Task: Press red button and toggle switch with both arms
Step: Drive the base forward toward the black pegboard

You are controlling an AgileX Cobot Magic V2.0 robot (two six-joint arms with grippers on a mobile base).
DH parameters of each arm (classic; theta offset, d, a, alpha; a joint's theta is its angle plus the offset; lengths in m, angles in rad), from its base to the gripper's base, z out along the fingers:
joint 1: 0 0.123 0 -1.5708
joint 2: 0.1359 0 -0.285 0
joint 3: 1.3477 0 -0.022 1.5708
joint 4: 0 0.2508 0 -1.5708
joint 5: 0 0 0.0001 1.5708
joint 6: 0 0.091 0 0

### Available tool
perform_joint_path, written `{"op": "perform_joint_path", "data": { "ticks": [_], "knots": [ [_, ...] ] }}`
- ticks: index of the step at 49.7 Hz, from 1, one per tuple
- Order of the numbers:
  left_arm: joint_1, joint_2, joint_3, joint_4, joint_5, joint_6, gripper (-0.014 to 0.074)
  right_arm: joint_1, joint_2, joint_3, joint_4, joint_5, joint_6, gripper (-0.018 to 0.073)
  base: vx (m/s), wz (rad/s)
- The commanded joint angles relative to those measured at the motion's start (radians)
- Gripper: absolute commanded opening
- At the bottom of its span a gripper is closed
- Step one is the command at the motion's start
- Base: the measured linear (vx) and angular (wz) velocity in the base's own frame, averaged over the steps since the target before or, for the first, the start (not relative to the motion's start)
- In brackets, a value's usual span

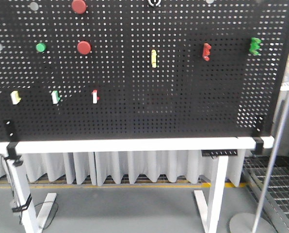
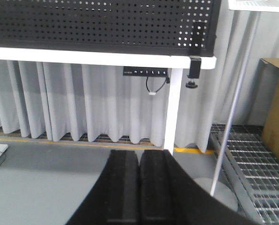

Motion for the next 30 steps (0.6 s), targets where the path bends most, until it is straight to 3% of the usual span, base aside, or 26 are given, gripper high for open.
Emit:
{"op": "perform_joint_path", "data": {
  "ticks": [1, 30],
  "knots": [
    [0.003, 0.005, 0.028, -0.007, -0.079, -0.004, 0.0001, -0.003, -0.012, 0.011, -0.004, -0.081, -0.003, -0.0003, 0.42, 0.01],
    [0.003, 0.005, 0.028, -0.007, -0.079, -0.004, 0.0001, -0.003, -0.012, 0.011, -0.004, -0.081, -0.003, -0.0003, 0.36, -0.01]
  ]
}}
